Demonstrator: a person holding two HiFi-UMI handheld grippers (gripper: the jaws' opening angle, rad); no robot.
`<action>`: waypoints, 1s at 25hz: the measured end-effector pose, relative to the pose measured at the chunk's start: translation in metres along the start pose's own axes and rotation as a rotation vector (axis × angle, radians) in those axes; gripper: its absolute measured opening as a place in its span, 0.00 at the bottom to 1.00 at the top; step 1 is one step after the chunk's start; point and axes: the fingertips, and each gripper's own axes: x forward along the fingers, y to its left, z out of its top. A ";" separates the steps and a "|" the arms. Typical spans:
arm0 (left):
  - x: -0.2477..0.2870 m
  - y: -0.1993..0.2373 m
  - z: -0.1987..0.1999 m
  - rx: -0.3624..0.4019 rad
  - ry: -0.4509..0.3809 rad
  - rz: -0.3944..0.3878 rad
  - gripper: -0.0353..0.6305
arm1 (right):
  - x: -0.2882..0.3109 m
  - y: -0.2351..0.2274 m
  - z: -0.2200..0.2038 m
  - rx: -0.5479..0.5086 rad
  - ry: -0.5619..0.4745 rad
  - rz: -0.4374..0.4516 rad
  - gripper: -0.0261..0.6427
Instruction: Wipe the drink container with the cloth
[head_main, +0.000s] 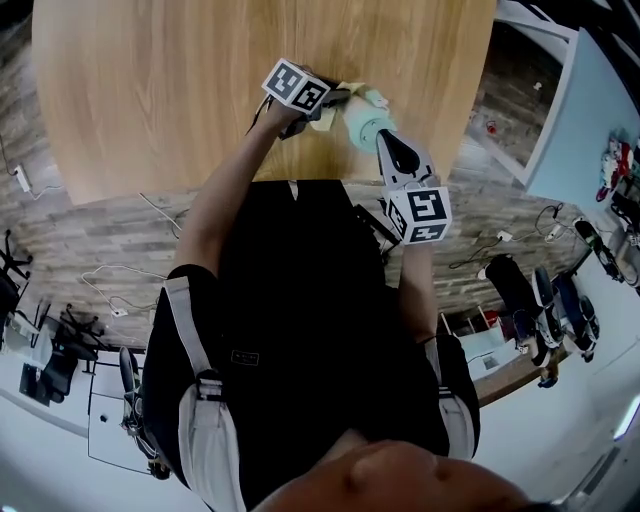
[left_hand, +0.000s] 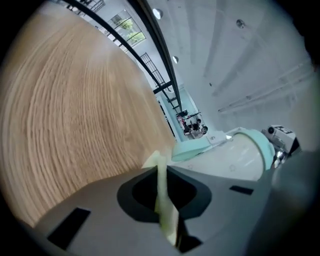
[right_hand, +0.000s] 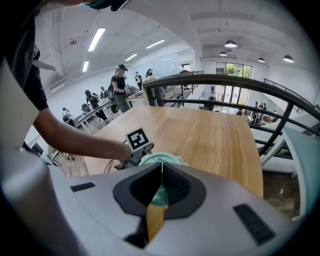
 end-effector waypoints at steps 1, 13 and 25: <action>0.002 0.001 0.001 0.004 0.015 -0.006 0.11 | 0.000 0.000 0.000 0.000 -0.001 0.001 0.09; -0.022 -0.076 0.035 0.245 0.170 -0.154 0.11 | -0.001 0.000 -0.004 0.000 0.003 0.014 0.09; -0.036 -0.104 0.044 0.397 0.301 -0.243 0.11 | 0.002 0.003 -0.004 0.001 0.003 0.028 0.09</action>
